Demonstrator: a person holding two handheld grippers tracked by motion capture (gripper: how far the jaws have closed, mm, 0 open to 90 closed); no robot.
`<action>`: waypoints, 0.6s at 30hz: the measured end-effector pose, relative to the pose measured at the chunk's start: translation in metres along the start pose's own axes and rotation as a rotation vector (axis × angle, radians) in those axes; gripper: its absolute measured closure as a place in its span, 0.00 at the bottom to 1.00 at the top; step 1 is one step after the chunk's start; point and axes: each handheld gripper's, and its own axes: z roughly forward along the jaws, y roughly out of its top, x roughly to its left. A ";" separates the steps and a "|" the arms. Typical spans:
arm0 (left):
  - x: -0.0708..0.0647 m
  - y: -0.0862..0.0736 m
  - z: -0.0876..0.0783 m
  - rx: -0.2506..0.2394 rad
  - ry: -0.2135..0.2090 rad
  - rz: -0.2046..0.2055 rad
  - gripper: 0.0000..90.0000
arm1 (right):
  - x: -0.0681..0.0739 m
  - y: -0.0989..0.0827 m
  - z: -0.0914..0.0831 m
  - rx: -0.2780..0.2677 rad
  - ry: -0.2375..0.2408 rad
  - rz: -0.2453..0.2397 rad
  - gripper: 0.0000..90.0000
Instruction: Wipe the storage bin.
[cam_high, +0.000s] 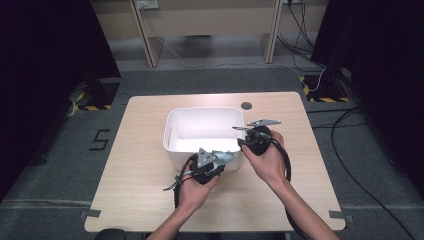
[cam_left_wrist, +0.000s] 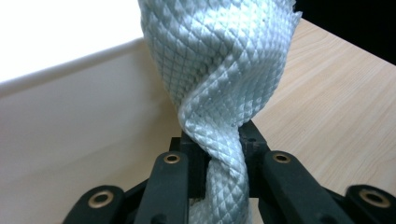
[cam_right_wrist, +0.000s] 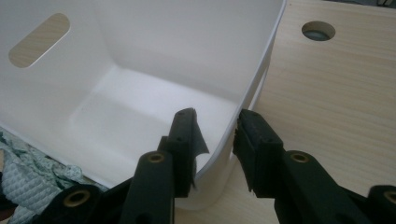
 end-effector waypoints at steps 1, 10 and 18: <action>0.000 0.000 0.000 0.002 0.000 0.002 0.86 | 0.000 0.000 0.000 0.000 0.000 0.000 0.75; -0.001 -0.001 0.003 0.002 0.003 0.000 0.86 | 0.000 0.000 0.000 -0.001 0.001 0.000 0.75; -0.002 -0.007 0.009 0.016 0.008 0.002 0.86 | 0.000 0.000 0.000 -0.001 0.000 0.000 0.75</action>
